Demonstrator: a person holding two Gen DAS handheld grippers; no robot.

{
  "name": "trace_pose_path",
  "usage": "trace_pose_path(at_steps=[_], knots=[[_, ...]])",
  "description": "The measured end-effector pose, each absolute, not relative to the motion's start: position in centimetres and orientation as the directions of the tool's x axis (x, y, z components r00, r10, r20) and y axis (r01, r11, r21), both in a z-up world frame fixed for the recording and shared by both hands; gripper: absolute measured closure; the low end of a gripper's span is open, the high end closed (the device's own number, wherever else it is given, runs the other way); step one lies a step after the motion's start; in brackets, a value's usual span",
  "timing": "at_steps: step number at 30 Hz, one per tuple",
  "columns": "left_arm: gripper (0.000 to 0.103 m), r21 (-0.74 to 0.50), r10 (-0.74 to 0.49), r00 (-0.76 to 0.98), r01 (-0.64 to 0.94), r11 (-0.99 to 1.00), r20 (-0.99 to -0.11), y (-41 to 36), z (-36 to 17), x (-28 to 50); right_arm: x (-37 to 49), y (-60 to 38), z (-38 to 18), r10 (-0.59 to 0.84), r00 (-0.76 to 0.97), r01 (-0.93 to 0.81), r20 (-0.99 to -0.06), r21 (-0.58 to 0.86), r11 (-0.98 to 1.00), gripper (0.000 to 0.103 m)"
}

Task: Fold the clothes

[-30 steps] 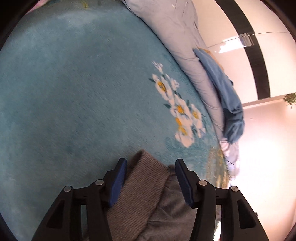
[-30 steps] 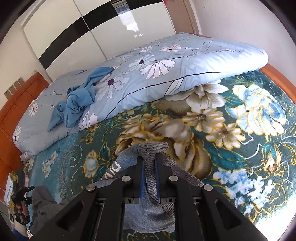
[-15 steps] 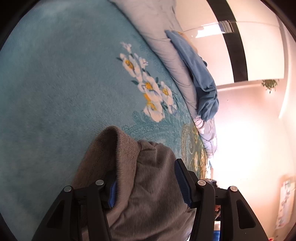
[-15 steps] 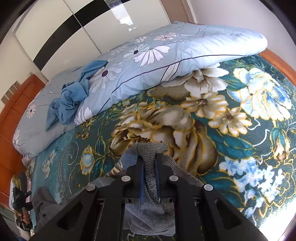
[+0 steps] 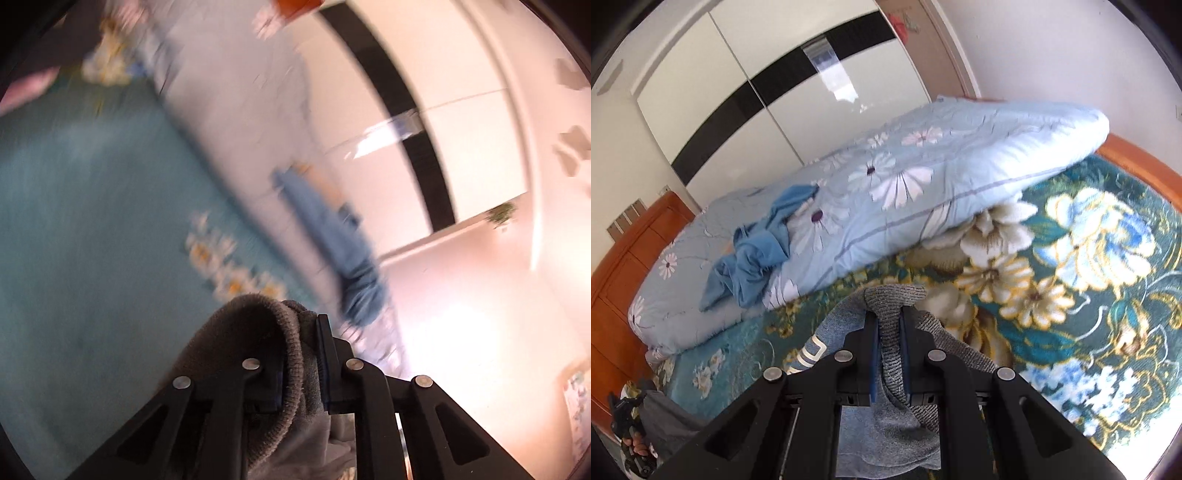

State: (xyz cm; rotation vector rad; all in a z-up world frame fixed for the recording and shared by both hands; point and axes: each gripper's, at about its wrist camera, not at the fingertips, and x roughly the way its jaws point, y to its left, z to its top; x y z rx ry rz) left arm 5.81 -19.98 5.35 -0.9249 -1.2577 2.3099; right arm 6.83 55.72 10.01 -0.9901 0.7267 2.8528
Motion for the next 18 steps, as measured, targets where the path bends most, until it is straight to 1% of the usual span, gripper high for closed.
trace_pose_path(at_steps=[2, 3, 6, 8, 12, 14, 16, 18], knots=[[0.088, -0.806, 0.539, -0.74, 0.008, -0.592, -0.403, -20.6, 6.7, 5.4, 5.6, 55.7, 8.7, -0.114, -0.774, -0.205, -0.623, 0.417, -0.886, 0.093], [0.088, -0.789, 0.521, -0.732, 0.039, -0.613, -0.44, -20.7, 6.4, 4.7, 5.0, 55.6, 8.1, -0.113, -0.762, -0.217, -0.638, 0.415, -0.883, 0.093], [0.088, -0.712, 0.454, -0.676, 0.15, -0.686, -0.58, -20.6, 3.8, 2.4, 3.1, 55.6, 6.2, -0.11, -0.725, -0.251, -0.68, 0.41, -0.877, 0.093], [0.088, -0.696, 0.439, -0.646, 0.204, -0.688, -0.624, -20.7, 1.4, 1.4, 1.9, 55.5, 4.9, -0.109, -0.699, -0.274, -0.707, 0.406, -0.872, 0.093], [0.088, -0.704, 0.442, -0.635, 0.236, -0.67, -0.634, -20.5, -0.2, 0.7, -0.2, 55.5, 2.9, -0.1, -0.657, -0.317, -0.747, 0.394, -0.863, 0.093], [0.088, -0.717, 0.448, -0.658, 0.204, -0.667, -0.605, -20.0, 1.0, 1.0, -0.6, 55.8, 3.7, -0.093, -0.679, -0.315, -0.728, 0.404, -0.859, 0.093], [0.088, -0.705, 0.439, -0.672, 0.178, -0.687, -0.597, -19.7, 2.5, 0.8, -1.1, 55.8, 4.3, -0.071, -0.689, -0.32, -0.722, 0.391, -0.863, 0.093], [0.086, -0.666, 0.417, -0.655, 0.181, -0.723, -0.631, -19.1, 2.6, 0.2, -1.9, 55.5, 3.9, -0.059, -0.666, -0.337, -0.744, 0.37, -0.866, 0.093]])
